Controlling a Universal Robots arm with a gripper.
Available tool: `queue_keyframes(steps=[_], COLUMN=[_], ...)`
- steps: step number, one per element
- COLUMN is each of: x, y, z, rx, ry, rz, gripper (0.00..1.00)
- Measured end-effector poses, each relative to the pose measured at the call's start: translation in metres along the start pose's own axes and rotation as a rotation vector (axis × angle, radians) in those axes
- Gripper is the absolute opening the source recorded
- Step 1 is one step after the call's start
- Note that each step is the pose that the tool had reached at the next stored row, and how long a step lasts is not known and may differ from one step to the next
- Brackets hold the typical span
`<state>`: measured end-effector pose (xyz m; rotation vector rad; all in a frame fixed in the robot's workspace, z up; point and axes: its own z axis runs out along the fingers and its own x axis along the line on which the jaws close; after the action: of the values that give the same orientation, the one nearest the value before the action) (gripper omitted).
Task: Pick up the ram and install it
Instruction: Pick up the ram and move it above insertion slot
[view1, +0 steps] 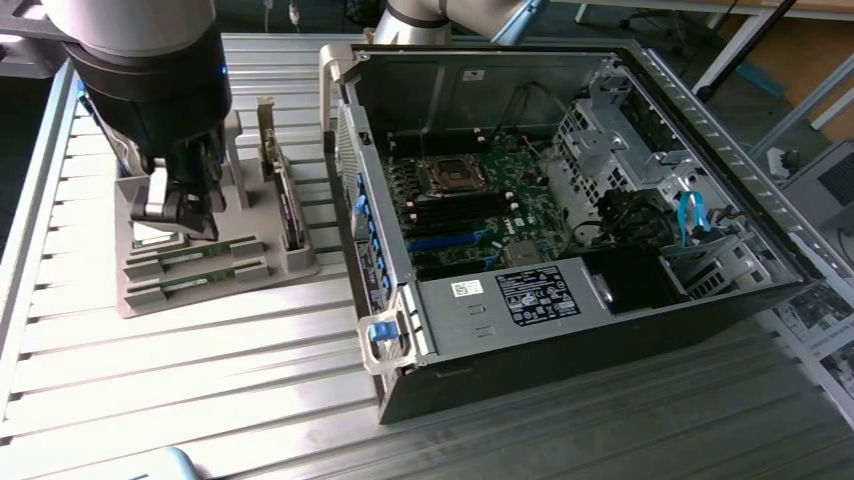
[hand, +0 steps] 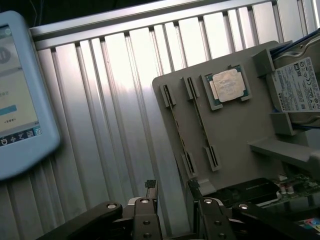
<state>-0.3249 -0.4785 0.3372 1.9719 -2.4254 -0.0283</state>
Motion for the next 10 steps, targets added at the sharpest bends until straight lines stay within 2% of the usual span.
queue_keyframes(steps=[10], x=[0.0], y=[-0.0001], z=[0.0052], rx=[0.0], ry=[0.0001], rz=[0.0], gripper=[0.36])
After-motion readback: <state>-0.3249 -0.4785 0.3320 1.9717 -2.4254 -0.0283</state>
